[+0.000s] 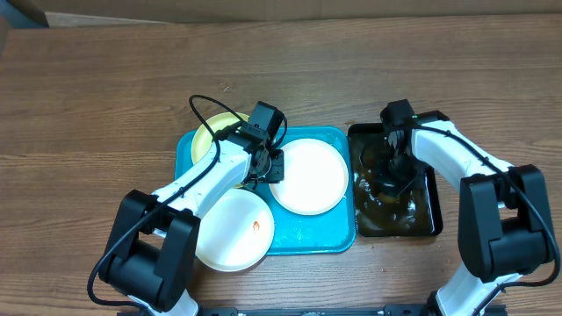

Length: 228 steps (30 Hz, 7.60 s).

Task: Clean dirty plates on tray and stack at the side
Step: 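Return the sponge to the water tray and release it with the right gripper, then lift the white plate with the left gripper and place it left of the tray, then move the left gripper to the yellow plate rim and grasp it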

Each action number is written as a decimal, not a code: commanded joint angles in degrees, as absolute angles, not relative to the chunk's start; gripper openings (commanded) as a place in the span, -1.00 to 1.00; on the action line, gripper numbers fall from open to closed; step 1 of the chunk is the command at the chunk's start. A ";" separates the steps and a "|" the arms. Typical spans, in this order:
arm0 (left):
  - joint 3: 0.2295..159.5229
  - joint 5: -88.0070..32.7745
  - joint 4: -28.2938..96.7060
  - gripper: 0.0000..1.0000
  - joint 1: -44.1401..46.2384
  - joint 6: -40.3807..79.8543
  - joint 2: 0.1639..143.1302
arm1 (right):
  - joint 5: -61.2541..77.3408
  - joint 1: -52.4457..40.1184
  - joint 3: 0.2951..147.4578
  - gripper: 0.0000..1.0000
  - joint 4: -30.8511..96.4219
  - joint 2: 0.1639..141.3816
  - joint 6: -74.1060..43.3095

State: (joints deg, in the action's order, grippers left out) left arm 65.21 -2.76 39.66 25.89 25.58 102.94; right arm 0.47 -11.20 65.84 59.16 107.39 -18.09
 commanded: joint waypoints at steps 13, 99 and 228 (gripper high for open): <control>65.39 -3.86 41.30 -0.35 27.88 25.74 103.77 | 0.97 -6.09 77.01 0.23 63.46 106.78 -17.15; 104.25 26.96 44.62 -0.92 46.17 6.76 106.83 | 7.84 20.60 92.20 1.00 61.80 106.80 -16.36; 87.50 1.91 61.47 0.18 1.87 21.26 104.99 | 7.79 20.47 92.20 1.00 61.80 106.80 -16.34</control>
State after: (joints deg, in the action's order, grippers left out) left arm 90.50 0.10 63.07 2.22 19.84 105.30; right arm 7.53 20.84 92.14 62.13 107.42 -16.45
